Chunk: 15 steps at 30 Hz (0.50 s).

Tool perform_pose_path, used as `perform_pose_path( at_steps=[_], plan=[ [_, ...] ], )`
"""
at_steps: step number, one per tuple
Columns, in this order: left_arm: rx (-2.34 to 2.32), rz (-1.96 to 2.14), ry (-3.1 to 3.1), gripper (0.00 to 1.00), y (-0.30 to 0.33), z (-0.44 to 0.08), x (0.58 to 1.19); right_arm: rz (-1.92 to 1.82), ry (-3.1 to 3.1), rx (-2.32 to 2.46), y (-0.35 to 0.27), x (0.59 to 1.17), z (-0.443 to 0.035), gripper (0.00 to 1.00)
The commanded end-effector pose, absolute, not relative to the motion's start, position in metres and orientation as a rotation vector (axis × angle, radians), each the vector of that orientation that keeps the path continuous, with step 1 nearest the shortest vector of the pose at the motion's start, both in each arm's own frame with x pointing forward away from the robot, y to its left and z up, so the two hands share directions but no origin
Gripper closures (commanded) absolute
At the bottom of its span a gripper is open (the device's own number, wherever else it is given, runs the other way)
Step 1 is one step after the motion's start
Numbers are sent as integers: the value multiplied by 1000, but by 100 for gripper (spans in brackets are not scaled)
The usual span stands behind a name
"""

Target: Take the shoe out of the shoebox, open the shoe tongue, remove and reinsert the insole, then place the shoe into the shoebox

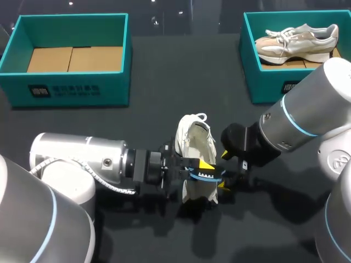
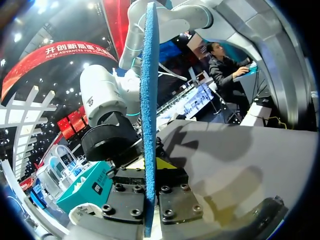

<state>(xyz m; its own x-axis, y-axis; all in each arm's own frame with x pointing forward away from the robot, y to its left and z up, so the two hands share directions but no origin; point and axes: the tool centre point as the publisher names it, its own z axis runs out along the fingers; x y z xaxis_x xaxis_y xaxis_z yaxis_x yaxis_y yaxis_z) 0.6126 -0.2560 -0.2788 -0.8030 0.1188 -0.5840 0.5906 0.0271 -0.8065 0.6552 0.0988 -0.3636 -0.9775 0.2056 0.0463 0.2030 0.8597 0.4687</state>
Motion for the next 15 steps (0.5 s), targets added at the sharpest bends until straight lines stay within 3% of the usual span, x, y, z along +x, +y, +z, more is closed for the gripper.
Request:
perform_pose_path(
  at_steps=[1, 15],
  plan=[
    [738, -1828, 1955, 100, -262, -283, 616, 759, 3021, 334, 99, 653, -364, 0],
    [757, -1793, 1967, 100, -261, -298, 633, 759, 3021, 334, 99, 653, -364, 0]
  ],
)
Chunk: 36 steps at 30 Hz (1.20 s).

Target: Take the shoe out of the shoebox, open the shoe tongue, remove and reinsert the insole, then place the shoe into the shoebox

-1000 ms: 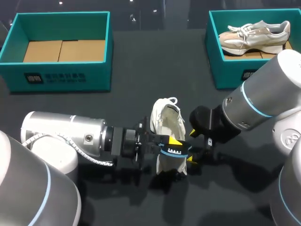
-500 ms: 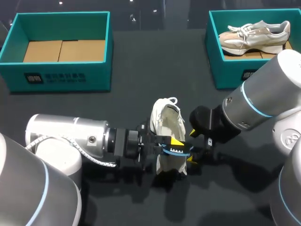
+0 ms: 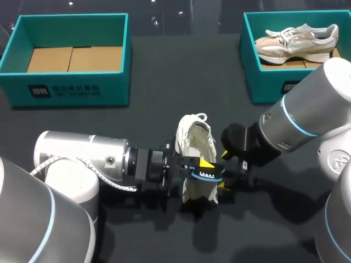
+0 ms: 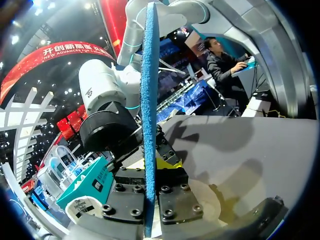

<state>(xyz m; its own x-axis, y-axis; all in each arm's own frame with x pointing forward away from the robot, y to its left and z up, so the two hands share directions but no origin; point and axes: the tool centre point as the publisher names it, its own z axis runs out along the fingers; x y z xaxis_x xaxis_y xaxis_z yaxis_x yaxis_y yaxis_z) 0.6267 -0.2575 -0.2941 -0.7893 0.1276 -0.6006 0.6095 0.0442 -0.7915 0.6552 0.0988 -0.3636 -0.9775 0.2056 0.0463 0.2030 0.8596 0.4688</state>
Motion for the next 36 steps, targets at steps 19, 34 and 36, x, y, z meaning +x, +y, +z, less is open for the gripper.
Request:
perform_pose_path(
  at_steps=[19, 34, 36],
  plan=[
    [851, -1718, 1950, 100, -256, -317, 648, 759, 3021, 334, 99, 653, -364, 0],
    [825, -1676, 1978, 100, -255, -339, 669, 759, 3021, 334, 99, 653, -364, 0],
    [825, -1661, 1984, 100, -255, -342, 672, 759, 3021, 334, 99, 653, -364, 0]
  ],
)
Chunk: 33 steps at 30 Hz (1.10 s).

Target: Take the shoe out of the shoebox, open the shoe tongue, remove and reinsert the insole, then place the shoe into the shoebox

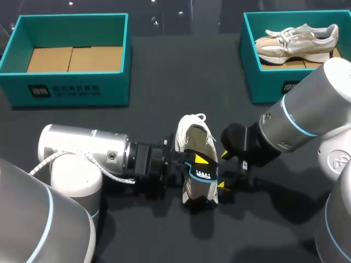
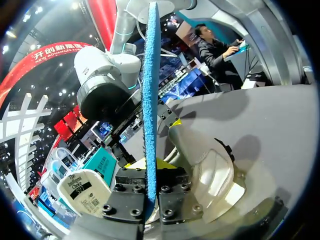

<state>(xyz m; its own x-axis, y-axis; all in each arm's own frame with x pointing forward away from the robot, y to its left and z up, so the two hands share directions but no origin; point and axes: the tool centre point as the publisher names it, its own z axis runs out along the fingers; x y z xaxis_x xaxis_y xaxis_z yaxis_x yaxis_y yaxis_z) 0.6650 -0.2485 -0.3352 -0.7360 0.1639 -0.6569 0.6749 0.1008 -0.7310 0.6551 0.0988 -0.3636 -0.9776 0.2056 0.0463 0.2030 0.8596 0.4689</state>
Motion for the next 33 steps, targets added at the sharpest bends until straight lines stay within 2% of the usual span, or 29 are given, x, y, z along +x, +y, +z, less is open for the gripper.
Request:
perform_pose_path(
  at_steps=[1, 21, 29, 33],
  plan=[
    [824, -1659, 1985, 100, -255, -343, 674, 759, 3021, 334, 99, 653, -364, 0],
    [768, -1623, 2029, 100, -252, -353, 688, 759, 3021, 334, 99, 653, -364, 0],
    [779, -1632, 2001, 77, -249, -338, 678, 759, 3021, 334, 99, 653, -364, 0],
    [789, -1637, 1988, 72, -249, -330, 671, 759, 3021, 334, 99, 653, -364, 0]
  ],
)
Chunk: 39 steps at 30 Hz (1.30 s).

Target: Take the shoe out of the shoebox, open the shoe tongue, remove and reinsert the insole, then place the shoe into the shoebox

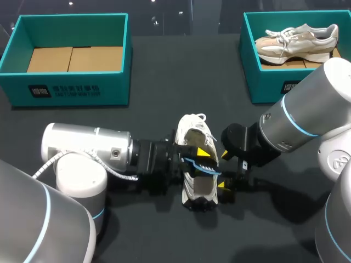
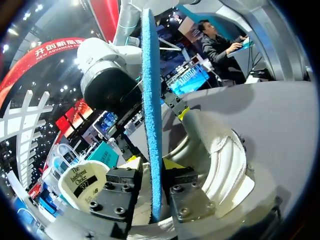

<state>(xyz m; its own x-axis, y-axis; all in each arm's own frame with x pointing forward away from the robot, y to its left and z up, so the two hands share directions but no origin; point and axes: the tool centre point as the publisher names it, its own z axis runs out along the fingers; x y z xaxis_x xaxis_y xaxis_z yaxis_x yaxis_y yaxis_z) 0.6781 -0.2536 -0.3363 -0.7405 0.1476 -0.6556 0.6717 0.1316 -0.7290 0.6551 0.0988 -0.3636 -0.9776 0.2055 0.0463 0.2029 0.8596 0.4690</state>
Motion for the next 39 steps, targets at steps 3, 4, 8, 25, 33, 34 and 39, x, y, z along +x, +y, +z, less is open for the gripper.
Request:
perform_pose_path(
  at_steps=[3, 4, 8, 25, 33, 34, 39],
  plan=[
    [794, -1632, 1980, 73, -248, -324, 668, 759, 3021, 334, 99, 653, -364, 0],
    [794, -1632, 1978, 73, -248, -322, 667, 759, 3021, 334, 99, 653, -364, 0],
    [799, -1620, 1972, 71, -249, -314, 662, 759, 3021, 334, 99, 653, -364, 0],
    [852, -1570, 1942, 100, -258, -305, 647, 759, 3021, 334, 99, 653, -364, 0],
    [912, -1489, 1889, 100, -259, -323, 657, 759, 3021, 334, 99, 653, -364, 0],
    [912, -1489, 1888, 100, -259, -324, 658, 759, 3021, 334, 99, 653, -364, 0],
    [899, -1470, 1895, 100, -259, -335, 668, 759, 3021, 334, 99, 653, -364, 0]
  ],
)
